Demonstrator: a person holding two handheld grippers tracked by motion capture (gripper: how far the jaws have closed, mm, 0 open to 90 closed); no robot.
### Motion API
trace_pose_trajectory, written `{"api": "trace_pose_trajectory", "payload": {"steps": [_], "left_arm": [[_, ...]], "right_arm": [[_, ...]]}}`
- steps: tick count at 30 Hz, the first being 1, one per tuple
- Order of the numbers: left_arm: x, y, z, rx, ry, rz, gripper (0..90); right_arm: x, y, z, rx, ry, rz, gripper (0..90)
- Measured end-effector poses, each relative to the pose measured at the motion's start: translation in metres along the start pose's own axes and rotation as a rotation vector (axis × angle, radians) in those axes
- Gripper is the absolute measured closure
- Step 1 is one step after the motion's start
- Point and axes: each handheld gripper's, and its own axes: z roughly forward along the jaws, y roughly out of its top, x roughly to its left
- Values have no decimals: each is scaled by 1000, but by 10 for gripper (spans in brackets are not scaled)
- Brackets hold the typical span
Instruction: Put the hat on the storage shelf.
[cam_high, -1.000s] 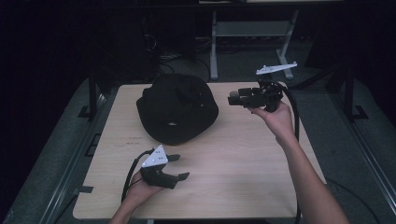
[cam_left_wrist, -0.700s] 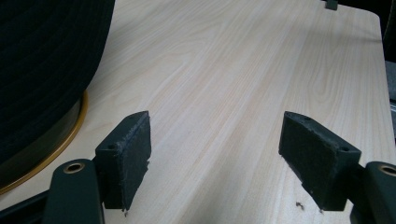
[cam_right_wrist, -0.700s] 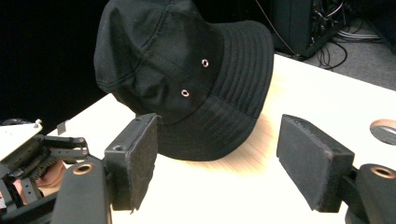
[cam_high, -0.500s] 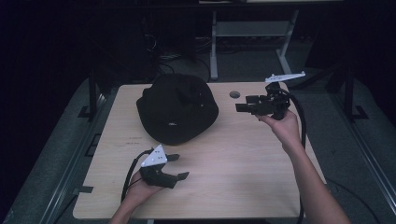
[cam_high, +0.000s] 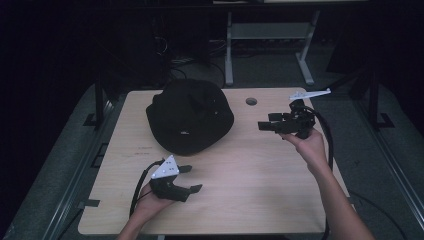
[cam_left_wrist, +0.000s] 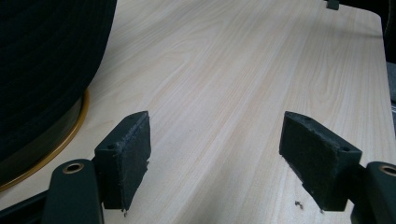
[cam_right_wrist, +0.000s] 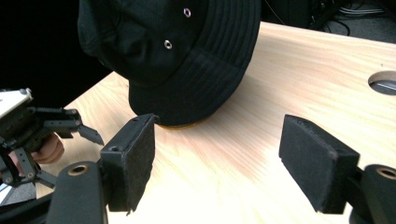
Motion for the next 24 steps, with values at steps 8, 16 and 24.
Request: {"api": "trace_pose_trajectory", "payload": {"steps": [8,16,24], "left_arm": [[1,0,-1,-8,4,-1,245],[0,0,-1,-4,4,1,245],[0,0,-1,-7,5,0,245]], "right_arm": [[-3,-15,-7,13,-6,5,256],[-4,-30,-20,16,-26,9,255],[-5,-48,-32,-6,-28,24,256]]}}
